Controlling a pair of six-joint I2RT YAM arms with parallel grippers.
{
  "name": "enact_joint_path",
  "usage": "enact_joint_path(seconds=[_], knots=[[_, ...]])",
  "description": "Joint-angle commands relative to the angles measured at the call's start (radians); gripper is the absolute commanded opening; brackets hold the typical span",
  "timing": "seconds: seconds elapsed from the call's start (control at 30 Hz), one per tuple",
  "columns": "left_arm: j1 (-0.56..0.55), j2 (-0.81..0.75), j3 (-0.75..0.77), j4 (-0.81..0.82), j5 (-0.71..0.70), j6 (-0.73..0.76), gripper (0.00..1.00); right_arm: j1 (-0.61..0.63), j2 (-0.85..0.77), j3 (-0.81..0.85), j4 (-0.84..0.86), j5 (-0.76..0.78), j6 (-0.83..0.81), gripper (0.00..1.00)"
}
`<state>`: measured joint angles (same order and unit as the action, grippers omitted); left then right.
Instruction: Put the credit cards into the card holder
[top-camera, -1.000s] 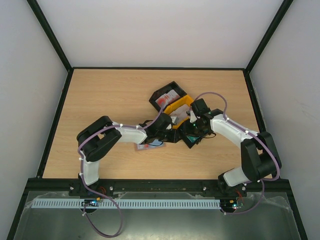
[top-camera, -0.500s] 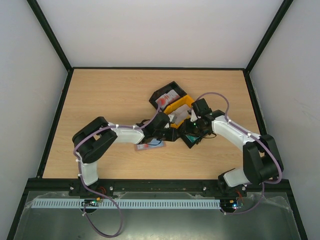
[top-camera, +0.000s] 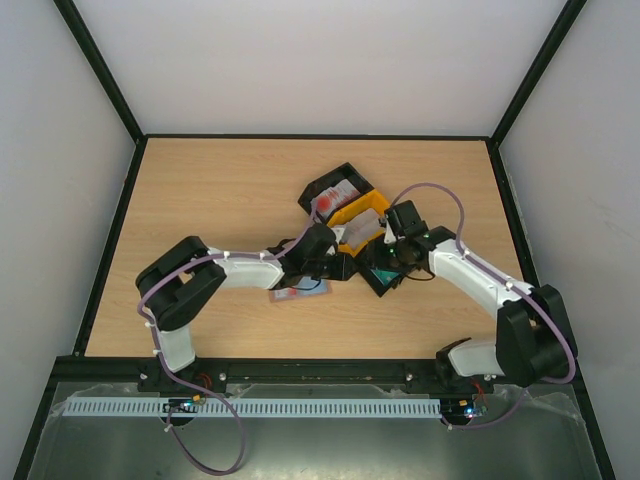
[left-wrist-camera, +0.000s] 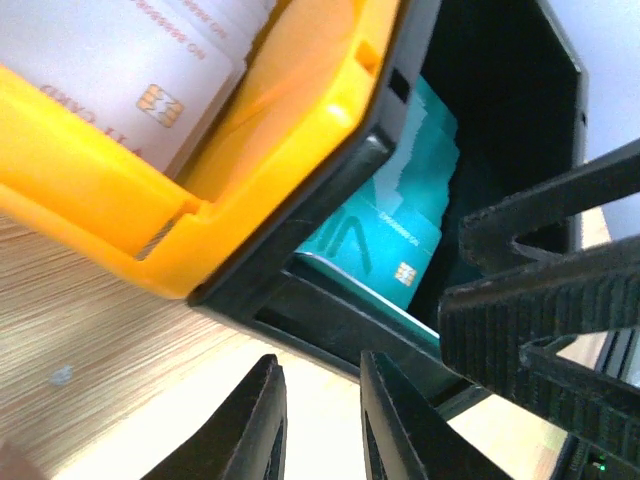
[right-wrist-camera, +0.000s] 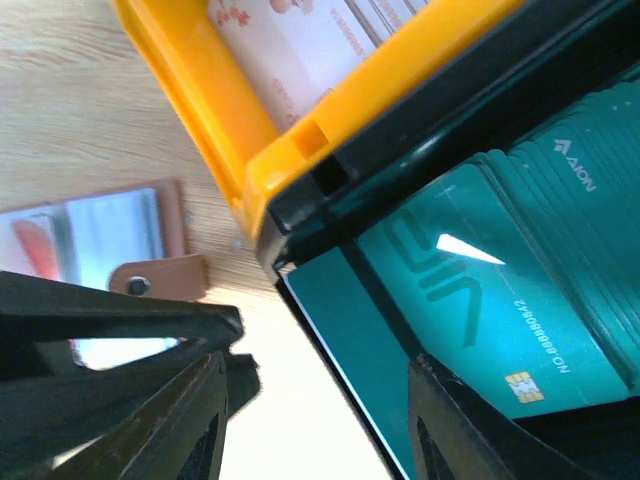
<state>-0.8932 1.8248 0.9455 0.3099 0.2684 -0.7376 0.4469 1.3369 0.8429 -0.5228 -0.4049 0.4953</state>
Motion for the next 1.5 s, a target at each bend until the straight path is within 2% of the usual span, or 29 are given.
enact_joint_path(seconds=[0.0, 0.1, 0.23, 0.47, 0.7, 1.1, 1.23, 1.37, 1.47], knots=[[0.022, -0.027, -0.021, -0.001, -0.037, -0.017, 0.23, 0.046, 0.026, -0.019, -0.023, 0.124, -0.059, 0.49], [0.038, -0.027, -0.037, -0.002, -0.045, -0.036, 0.23, 0.063, 0.054, -0.021, -0.024, 0.154, -0.073, 0.47], [0.049, -0.031, -0.048, -0.002, -0.051, -0.048, 0.23, 0.081, 0.079, -0.022, -0.011, 0.151, -0.089, 0.38], [0.057, -0.033, -0.05, -0.003, -0.057, -0.052, 0.23, 0.124, 0.109, -0.007, -0.026, 0.183, -0.126, 0.21], [0.063, -0.05, -0.059, 0.011, -0.057, -0.049, 0.23, 0.139, 0.065, 0.029, -0.081, 0.212, -0.134, 0.03], [0.075, -0.184, -0.121, 0.035, -0.134, -0.057, 0.27, 0.14, -0.084, 0.146, -0.166, 0.225, -0.081, 0.02], [0.099, -0.297, -0.173, 0.009, -0.185, -0.053, 0.36, 0.14, -0.147, 0.126, -0.072, 0.134, -0.033, 0.02], [0.136, -0.459, -0.242, -0.005, -0.21, -0.052, 0.62, 0.139, -0.189, 0.013, 0.22, -0.042, 0.079, 0.02], [0.16, -0.566, -0.281, -0.029, -0.224, -0.06, 0.77, 0.139, -0.172, -0.057, 0.434, -0.111, 0.221, 0.02]])
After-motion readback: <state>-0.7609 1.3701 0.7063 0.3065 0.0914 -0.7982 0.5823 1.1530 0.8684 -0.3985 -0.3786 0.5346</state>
